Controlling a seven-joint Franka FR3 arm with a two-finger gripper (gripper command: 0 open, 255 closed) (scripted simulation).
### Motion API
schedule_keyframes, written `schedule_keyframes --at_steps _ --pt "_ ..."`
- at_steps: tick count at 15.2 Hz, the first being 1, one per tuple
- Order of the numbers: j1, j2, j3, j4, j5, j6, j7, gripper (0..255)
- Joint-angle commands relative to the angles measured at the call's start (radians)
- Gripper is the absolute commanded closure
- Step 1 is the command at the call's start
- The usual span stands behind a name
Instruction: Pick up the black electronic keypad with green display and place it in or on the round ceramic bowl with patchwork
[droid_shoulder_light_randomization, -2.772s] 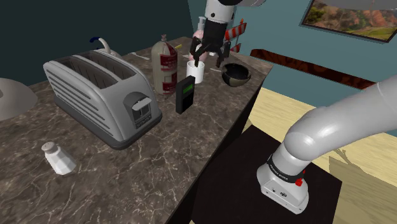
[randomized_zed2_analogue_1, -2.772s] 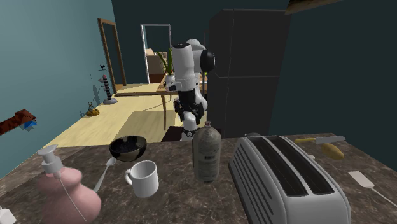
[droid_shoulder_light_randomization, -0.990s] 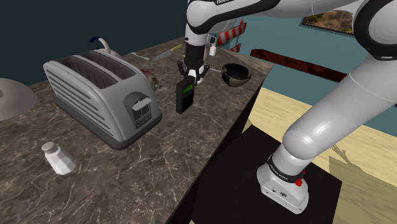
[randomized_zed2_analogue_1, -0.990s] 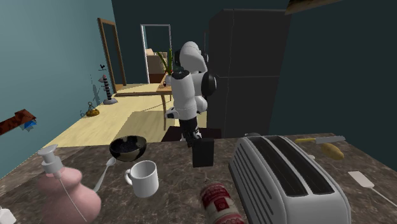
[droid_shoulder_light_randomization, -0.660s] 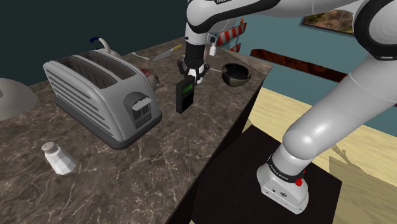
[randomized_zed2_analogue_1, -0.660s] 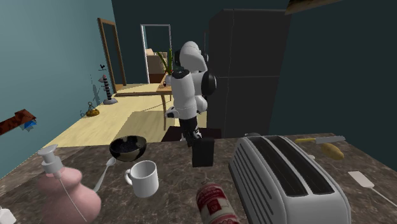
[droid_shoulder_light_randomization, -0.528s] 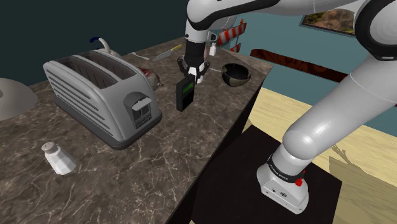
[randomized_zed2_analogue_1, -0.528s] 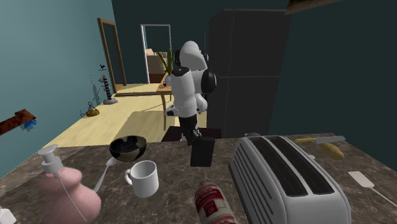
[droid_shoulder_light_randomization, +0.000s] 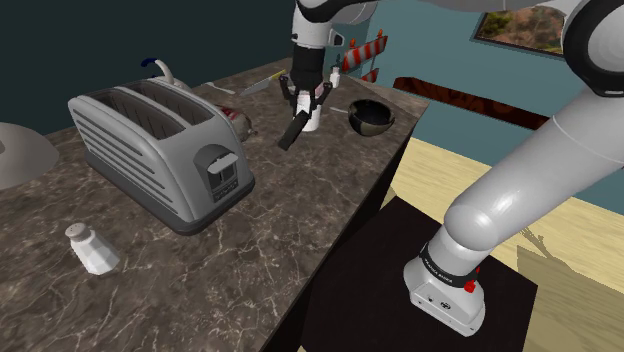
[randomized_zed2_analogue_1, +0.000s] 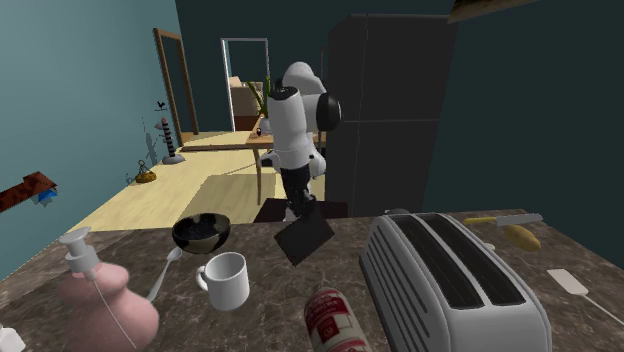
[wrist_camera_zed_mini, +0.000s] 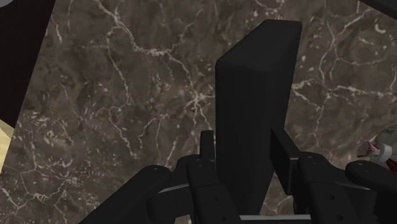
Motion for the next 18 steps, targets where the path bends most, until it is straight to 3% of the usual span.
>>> schedule_keyframes --at_steps 1,18 --pt "-0.001 0.002 -0.001 0.029 -0.002 -0.027 0.003 255" --pt "-0.005 0.024 -0.007 0.28 -0.012 -0.255 0.03 255"
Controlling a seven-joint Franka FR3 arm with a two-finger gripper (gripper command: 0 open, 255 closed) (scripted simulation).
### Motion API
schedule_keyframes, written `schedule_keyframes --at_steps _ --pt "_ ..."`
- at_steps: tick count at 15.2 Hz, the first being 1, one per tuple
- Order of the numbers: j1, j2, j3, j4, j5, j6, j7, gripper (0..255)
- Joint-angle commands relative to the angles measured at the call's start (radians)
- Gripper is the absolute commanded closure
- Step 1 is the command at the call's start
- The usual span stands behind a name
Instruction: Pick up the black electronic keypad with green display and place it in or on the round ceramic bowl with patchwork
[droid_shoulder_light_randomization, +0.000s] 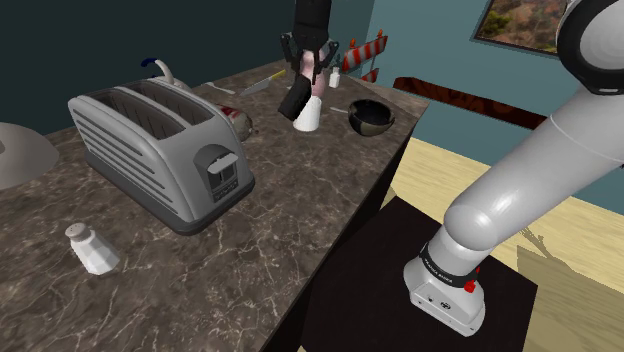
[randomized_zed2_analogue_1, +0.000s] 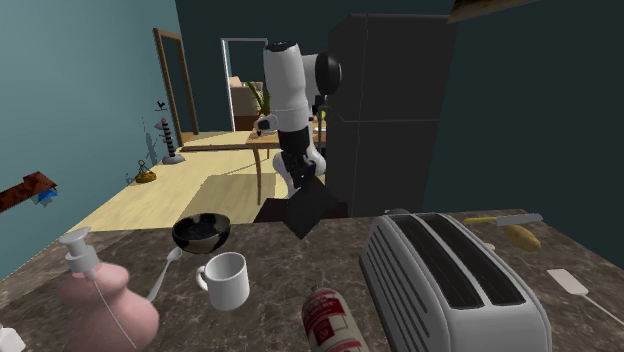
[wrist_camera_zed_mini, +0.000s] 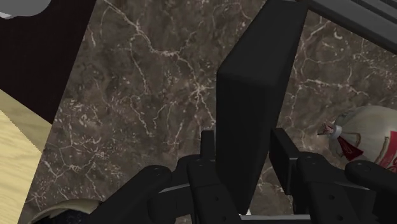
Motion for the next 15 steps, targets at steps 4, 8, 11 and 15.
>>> schedule_keyframes --at_steps 4,8,11,15 --pt "0.0 0.02 0.001 0.085 -0.004 -0.064 0.011 255" --pt "-0.042 0.01 -0.057 0.091 -0.016 -0.093 -0.086 255" --pt "-0.073 0.015 -0.1 0.109 -0.029 -0.114 -0.158 255" --pt "-0.114 0.036 -0.155 0.15 -0.046 -0.144 -0.252 255"
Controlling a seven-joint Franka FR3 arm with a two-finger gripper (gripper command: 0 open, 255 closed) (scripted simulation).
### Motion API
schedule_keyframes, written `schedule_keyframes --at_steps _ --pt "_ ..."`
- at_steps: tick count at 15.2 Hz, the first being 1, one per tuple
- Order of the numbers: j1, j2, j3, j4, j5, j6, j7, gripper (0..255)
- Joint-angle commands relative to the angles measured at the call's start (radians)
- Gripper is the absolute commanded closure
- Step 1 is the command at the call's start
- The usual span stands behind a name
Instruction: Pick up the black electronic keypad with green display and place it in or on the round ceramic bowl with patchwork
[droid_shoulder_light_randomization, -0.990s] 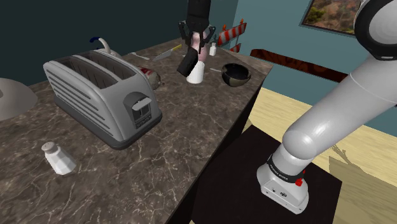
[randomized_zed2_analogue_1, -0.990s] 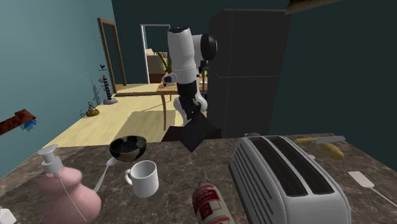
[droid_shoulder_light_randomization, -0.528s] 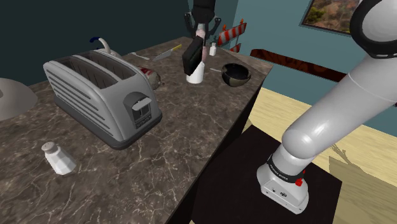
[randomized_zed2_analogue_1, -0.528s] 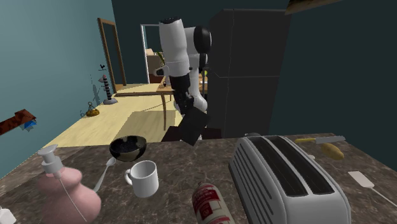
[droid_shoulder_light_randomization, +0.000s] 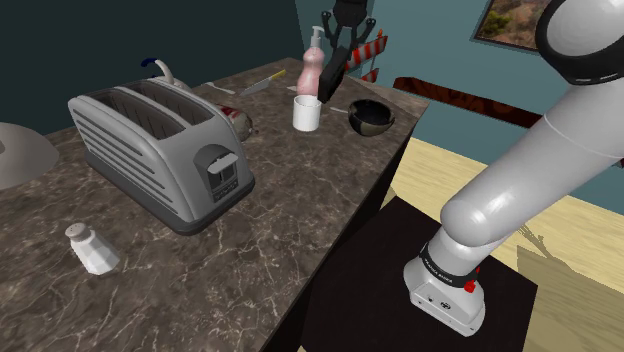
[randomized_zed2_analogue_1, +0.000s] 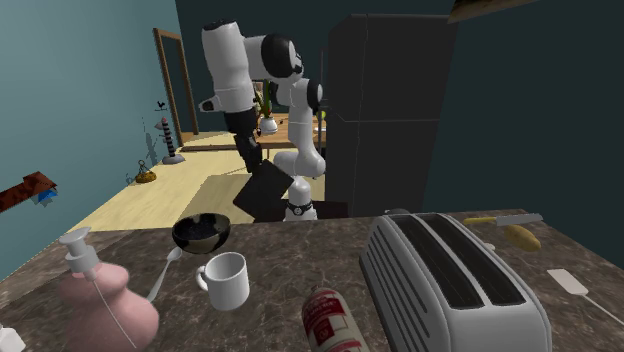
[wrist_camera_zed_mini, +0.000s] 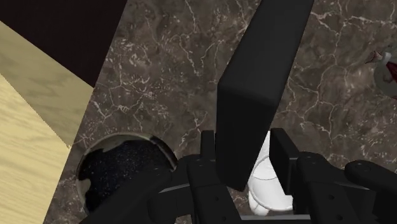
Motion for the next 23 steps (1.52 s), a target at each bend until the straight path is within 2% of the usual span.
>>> schedule_keyframes --at_steps 1,11,15,18,23 --pt "-0.02 0.01 -0.027 0.021 -0.008 -0.015 -0.048 255" --pt "-0.128 0.154 -0.153 0.237 -0.038 -0.106 -0.279 255" --pt "-0.179 0.249 -0.196 0.378 -0.038 -0.158 -0.369 255" --pt "-0.226 0.347 -0.226 0.527 -0.03 -0.213 -0.438 255" --pt "-0.22 0.296 -0.223 0.382 -0.038 -0.12 -0.44 255"
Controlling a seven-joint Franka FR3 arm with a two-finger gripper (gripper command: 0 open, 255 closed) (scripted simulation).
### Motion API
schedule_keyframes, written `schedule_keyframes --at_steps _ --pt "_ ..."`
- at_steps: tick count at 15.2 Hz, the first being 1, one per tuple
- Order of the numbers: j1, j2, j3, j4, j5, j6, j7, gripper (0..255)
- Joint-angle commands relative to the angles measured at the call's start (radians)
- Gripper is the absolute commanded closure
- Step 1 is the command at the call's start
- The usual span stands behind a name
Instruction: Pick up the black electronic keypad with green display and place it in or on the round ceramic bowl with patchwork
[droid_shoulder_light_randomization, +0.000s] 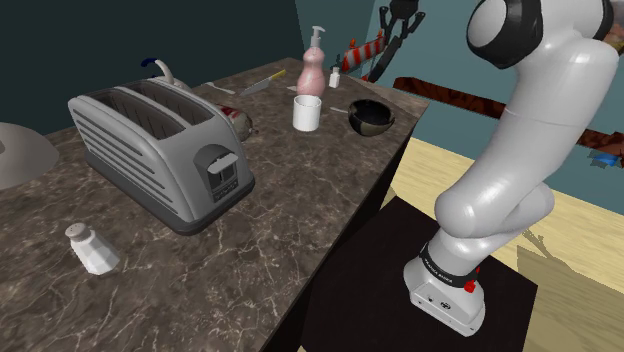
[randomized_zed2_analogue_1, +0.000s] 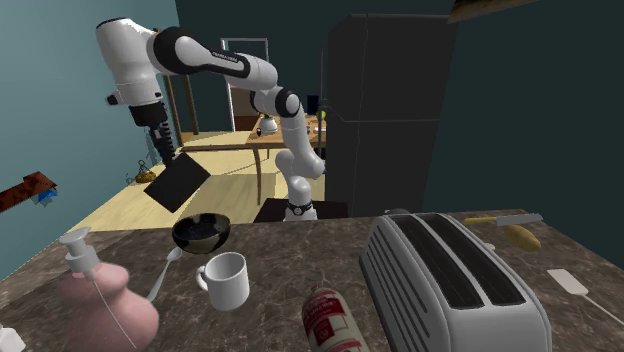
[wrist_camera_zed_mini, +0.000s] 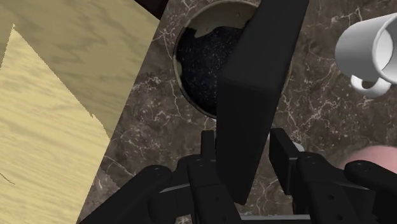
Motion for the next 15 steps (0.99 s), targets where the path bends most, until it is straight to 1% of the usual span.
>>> schedule_keyframes --at_steps 1,8,15 --pt "0.002 -0.017 0.001 -0.049 -0.002 0.034 -0.001 255" --pt "0.006 -0.06 0.002 -0.206 -0.008 0.147 -0.003 255" --pt "0.009 -0.086 0.004 -0.335 -0.011 0.251 -0.006 255"
